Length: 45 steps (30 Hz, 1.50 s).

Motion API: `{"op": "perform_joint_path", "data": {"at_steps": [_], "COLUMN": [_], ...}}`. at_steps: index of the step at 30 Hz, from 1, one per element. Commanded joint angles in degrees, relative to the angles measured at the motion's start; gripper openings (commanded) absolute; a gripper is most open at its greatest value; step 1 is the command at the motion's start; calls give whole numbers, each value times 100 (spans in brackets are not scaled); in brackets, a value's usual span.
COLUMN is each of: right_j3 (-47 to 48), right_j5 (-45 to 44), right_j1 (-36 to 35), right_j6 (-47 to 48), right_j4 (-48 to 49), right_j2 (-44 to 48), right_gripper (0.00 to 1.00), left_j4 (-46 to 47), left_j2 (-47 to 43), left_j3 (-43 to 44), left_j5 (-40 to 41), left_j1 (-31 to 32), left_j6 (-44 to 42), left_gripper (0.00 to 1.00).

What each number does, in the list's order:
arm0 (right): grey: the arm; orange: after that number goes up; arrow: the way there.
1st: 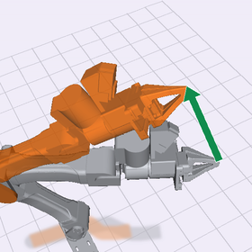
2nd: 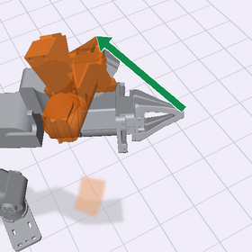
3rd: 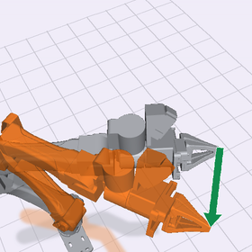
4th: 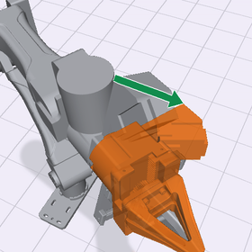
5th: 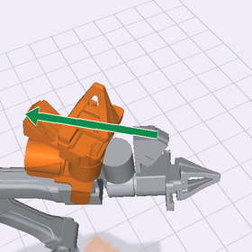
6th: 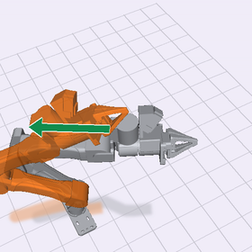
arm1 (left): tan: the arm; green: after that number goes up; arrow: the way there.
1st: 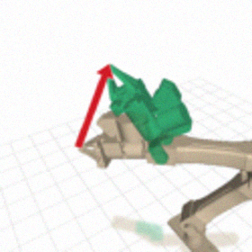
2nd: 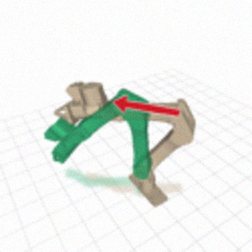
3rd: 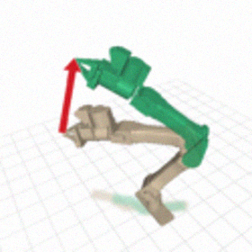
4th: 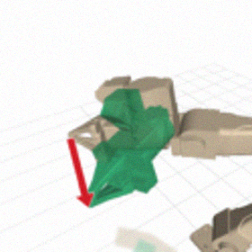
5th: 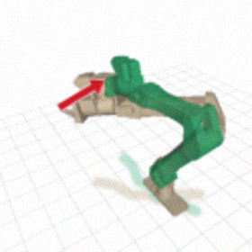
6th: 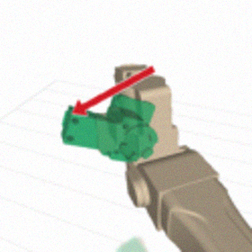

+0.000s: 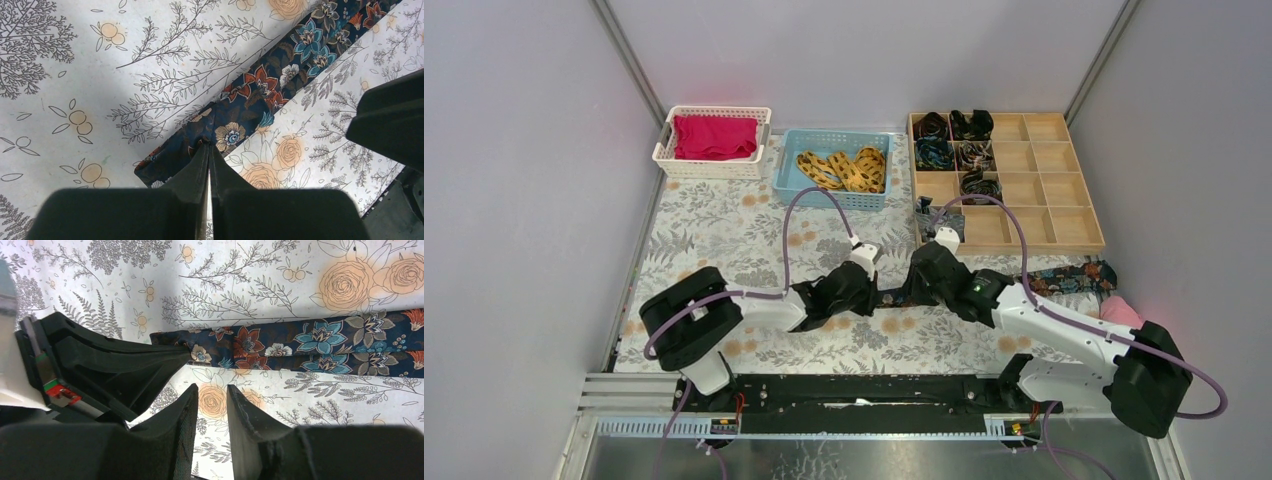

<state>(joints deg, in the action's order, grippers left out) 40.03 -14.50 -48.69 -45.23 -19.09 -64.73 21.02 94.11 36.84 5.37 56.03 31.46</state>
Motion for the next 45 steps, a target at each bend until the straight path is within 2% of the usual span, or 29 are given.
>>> {"op": "perform_joint_path", "data": {"at_steps": [1, 3, 7, 10, 16, 21, 26, 34, 38, 43, 45], "right_j3": [186, 218, 372, 732, 1915, 3131, 3951, 4243, 4335, 3899, 3736], "right_j5": [-220, -302, -459, -1045, -1804, -2232, -2604, -2636, -2488, -2050, -1932], "right_j1": [22, -12, -198, -634, -1604, -1940, -2011, -1998, -1930, -1627, -1524], "right_j6": [97, 104, 141, 96, 10, -157, -622, -755, -783, -782, -755], "right_j4": [-202, -225, -294, -584, -1326, -2120, -2924, -2962, -2993, -2513, -2394], "right_j2": [-66, -113, -148, -439, -1932, -3444, -4363, -5033, -5303, -5260, -5192], "right_gripper": [35, 35, 37, 40, 49, 58, 62, 66, 63, 60, 54], "left_j4": [-185, -417, -757, -1133, -2806, -3409, -3761, -3996, -4079, -4117, -4114], "left_j2": [-382, -750, -1723, -2593, -4442, -5395, -5840, -6171, -6366, -6534, -6540], "left_j3": [149, 242, 286, 261, 491, 426, 388, 348, 289, 268, 289], "left_j5": [34, 36, -1, 113, 1283, 1652, 1829, 1924, 1941, 1877, 1851], "left_j1": [-57, -53, -53, -55, -66, -74, -73, -68, -75, -74, -75], "left_j6": [90, 127, 218, 282, 444, 462, 381, 247, 266, 286, 290], "left_gripper": [8, 10, 22, 28, 36, 39, 39, 39, 39, 39, 39]}}
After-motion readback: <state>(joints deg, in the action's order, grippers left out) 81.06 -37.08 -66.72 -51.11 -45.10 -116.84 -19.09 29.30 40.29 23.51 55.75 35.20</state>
